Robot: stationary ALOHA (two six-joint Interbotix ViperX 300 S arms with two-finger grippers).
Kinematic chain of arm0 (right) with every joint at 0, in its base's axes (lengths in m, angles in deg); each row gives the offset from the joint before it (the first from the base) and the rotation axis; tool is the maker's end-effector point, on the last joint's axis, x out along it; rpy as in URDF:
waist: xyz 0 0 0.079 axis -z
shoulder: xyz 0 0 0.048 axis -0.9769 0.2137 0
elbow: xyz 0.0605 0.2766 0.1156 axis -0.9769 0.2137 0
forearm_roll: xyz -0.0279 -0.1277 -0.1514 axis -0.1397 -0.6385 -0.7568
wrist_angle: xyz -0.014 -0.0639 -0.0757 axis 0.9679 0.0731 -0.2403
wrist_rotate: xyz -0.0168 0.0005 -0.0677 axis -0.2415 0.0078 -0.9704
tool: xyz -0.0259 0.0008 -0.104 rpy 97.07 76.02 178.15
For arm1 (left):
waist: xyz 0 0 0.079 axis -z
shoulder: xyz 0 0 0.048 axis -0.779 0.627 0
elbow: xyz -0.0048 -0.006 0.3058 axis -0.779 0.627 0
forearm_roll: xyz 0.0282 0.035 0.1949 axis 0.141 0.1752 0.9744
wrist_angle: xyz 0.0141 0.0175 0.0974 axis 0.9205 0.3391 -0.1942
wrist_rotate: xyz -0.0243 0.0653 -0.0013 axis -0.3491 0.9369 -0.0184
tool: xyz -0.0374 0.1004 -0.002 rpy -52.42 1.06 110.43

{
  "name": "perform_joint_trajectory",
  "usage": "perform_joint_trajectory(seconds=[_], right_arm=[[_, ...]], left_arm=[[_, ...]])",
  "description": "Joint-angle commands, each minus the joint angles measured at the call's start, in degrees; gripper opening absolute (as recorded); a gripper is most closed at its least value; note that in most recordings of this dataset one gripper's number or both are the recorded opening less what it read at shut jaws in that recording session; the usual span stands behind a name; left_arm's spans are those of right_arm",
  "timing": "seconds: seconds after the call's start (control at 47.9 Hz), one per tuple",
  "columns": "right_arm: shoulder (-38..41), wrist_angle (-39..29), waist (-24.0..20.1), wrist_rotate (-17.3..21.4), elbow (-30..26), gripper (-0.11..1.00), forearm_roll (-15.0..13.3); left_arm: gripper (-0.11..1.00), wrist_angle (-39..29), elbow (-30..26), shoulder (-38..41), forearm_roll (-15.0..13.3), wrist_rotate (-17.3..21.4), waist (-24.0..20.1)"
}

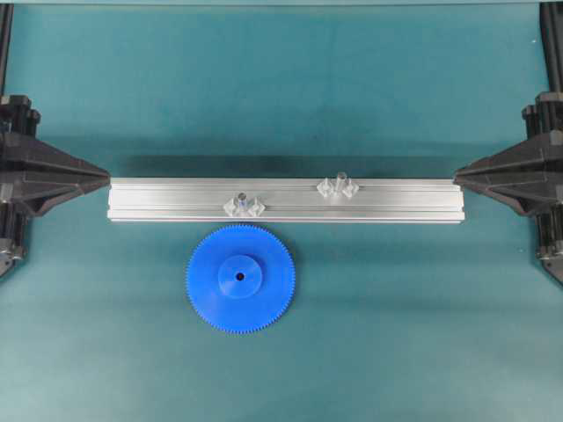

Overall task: Insert the large gear onto the shaft.
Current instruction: 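Move the left gripper toward the large blue gear's hub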

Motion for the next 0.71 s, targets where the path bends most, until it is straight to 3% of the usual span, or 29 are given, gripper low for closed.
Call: perform_joint_trajectory(seconds=[0.0,0.104,0.25,0.438,0.689], right_arm=[[0.7,0.0,0.4,-0.3,-1.6,0.16,0.1],[0.9,-8.9,0.9,-0.1,-3.4,0.26,0.7],[0.3,-19.2,1.5,-0.1,-7.4,0.15,0.7],[0.4,-20.3,2.1,0.4,-8.0,0.14,1.0],[2.2,-24.7,2.4,4.8,-7.8,0.19,1.5]], left_arm=[[0.11,-3.2,-2.9,2.0,0.7,-0.5,0.5],[0.02,-9.8,-6.4,4.4,0.7,-0.7,1.1],[0.0,-14.9,-9.1,6.8,0.7,-0.5,3.0],[0.0,-16.4,-11.8,11.1,0.7,-1.0,4.2],[0.0,-23.7,-19.2,21.4,0.7,-3.5,6.2]])
